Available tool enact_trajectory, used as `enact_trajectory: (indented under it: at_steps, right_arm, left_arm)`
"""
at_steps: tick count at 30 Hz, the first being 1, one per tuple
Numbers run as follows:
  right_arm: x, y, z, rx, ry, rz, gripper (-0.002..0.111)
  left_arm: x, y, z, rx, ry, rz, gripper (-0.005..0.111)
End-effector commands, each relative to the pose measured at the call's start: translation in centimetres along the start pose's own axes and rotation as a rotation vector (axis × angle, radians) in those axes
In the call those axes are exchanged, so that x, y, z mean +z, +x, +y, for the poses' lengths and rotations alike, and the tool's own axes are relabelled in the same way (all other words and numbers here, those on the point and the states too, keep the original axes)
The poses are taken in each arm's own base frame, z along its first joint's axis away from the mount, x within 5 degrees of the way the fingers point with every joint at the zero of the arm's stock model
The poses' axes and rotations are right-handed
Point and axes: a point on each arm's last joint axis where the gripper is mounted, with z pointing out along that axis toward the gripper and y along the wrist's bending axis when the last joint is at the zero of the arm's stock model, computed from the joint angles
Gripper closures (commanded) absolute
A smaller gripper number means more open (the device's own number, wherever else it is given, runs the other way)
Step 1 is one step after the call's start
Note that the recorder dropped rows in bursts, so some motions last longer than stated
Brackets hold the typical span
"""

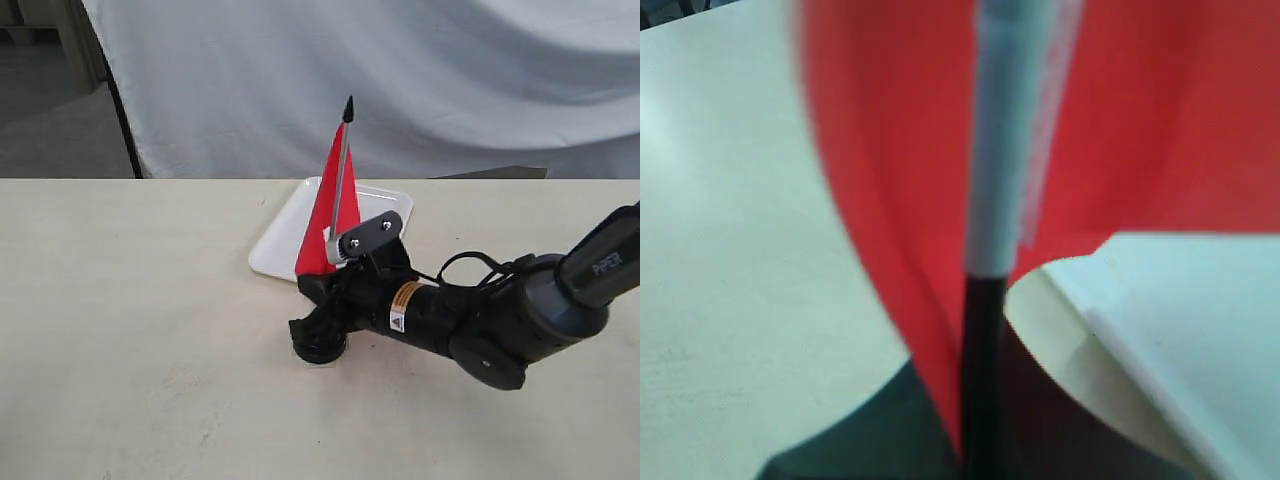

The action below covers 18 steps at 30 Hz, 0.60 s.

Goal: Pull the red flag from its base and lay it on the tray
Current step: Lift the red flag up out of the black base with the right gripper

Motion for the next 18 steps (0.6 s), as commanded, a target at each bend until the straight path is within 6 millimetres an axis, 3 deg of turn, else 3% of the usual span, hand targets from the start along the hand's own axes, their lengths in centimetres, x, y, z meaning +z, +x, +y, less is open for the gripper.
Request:
enact_trajectory:
  at_steps: [1, 10, 14, 18]
  right_arm:
    - [-1.8, -3.8, 0.0, -0.031, 0.033, -0.02, 0.109]
    - [-7.3, -10.5, -0.5, -0.204, 0.231, 0.114, 0.109]
    - [-8.1, -12.2, -2.5, -0.301, 0.371, 0.355, 0.109]
    - [-7.7, -13.4, -4.6, -0.448, 0.491, 0.59, 0.109]
  left_arm:
    - [0.0, 0.1, 0.0, 0.004, 0.004, -0.001, 0.107]
    - [0.0, 0.1, 0.0, 0.004, 0.004, -0.001, 0.107]
    - [0.0, 0.1, 0.0, 0.004, 0.004, -0.001, 0.107]
    - [0.0, 0.1, 0.0, 0.004, 0.004, -0.001, 0.107]
